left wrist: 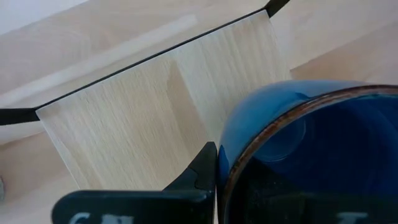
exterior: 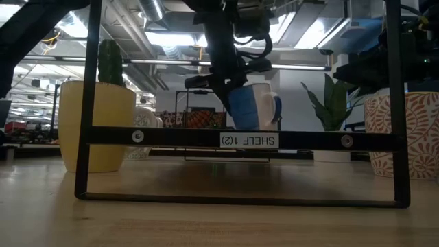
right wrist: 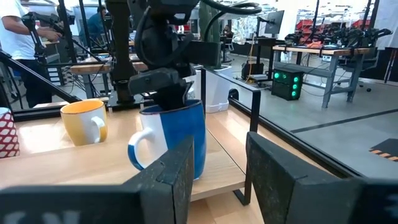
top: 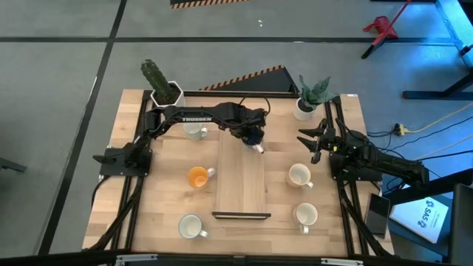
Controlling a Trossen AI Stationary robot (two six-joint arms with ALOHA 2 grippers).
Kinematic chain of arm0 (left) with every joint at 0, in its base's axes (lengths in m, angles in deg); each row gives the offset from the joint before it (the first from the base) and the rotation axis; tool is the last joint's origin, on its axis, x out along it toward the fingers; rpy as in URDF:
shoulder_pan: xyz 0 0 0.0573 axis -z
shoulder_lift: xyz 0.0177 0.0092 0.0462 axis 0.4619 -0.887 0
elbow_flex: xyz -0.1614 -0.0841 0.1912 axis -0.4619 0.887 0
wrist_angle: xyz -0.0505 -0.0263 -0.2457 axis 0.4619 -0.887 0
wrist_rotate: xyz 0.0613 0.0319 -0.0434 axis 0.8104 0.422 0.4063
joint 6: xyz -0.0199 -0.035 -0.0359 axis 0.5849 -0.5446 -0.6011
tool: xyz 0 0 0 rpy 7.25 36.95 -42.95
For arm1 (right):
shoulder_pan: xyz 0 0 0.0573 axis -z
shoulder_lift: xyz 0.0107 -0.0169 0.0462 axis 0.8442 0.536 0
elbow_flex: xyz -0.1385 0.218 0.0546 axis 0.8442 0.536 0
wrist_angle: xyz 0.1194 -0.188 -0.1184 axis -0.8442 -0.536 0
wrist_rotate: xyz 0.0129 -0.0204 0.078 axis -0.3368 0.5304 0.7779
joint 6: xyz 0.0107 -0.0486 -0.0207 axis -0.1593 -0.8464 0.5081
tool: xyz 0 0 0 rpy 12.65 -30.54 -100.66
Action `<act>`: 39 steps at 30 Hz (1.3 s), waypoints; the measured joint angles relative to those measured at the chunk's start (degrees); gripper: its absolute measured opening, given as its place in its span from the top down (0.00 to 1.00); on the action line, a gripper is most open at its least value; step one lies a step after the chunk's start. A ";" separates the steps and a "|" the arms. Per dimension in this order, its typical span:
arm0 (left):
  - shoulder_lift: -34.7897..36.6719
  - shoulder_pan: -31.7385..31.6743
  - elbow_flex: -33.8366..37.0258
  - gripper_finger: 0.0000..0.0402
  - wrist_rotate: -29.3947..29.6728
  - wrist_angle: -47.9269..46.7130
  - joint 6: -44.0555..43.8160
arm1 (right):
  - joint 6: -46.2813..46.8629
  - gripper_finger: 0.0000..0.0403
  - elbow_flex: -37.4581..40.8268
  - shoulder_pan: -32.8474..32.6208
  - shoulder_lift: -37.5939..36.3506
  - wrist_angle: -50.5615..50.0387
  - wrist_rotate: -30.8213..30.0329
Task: Place coffee mugs
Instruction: Put the blue and white mug on the shelf
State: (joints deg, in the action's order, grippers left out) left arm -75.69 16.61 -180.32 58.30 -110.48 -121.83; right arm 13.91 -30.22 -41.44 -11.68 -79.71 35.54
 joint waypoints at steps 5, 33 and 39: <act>0.00 0.00 0.05 0.91 -0.91 0.55 3.71 | 0.00 0.67 0.00 0.00 0.00 0.03 0.00; 0.42 -0.99 -5.67 0.67 -2.02 0.51 11.83 | 0.03 0.67 0.00 0.02 0.00 0.15 0.40; 0.44 -1.64 -10.52 0.67 0.33 -4.75 12.31 | 0.02 0.67 0.02 0.01 0.00 0.11 1.01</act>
State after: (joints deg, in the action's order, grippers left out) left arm -75.25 14.97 -190.83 58.63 -115.23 -109.52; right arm 13.93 -30.20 -41.43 -11.68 -79.60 36.54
